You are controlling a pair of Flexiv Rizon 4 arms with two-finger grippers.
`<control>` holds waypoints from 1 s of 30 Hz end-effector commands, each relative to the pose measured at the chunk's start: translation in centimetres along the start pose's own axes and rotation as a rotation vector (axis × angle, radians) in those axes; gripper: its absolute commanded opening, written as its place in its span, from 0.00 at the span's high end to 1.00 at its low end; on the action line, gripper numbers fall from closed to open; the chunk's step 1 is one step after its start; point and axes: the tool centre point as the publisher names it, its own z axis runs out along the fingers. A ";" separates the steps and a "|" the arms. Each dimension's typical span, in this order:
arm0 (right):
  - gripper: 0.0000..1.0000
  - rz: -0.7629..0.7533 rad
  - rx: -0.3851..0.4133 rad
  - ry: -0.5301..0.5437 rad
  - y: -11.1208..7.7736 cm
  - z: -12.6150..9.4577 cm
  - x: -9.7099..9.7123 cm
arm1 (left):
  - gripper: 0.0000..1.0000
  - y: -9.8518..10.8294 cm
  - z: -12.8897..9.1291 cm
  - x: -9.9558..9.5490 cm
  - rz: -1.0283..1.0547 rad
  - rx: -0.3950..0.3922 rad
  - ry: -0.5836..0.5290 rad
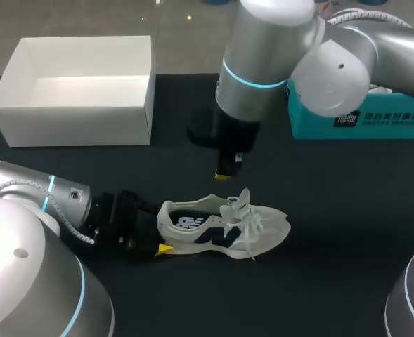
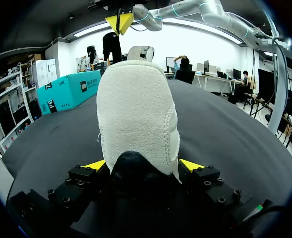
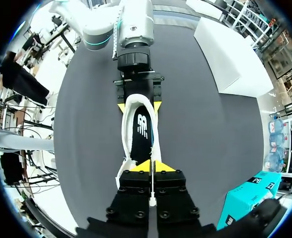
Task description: Take the shoe out of the shoebox, open the shoe tongue, remove and reinsert the insole, then place the shoe into the shoebox
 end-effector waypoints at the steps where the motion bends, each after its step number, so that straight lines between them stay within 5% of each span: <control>1: 1.00 0.009 0.067 0.014 1.6 0.5 0.0 | 1.00 0.6 0.3 0.3 0.000 -0.002 0.002; 15: 1.00 0.096 0.024 0.094 0.7 5.7 1.6 | 1.00 0.6 0.3 0.3 0.000 -0.002 0.002; 30: 1.00 0.108 0.075 0.061 2.1 8.3 1.5 | 1.00 0.6 0.3 0.3 0.000 -0.002 0.002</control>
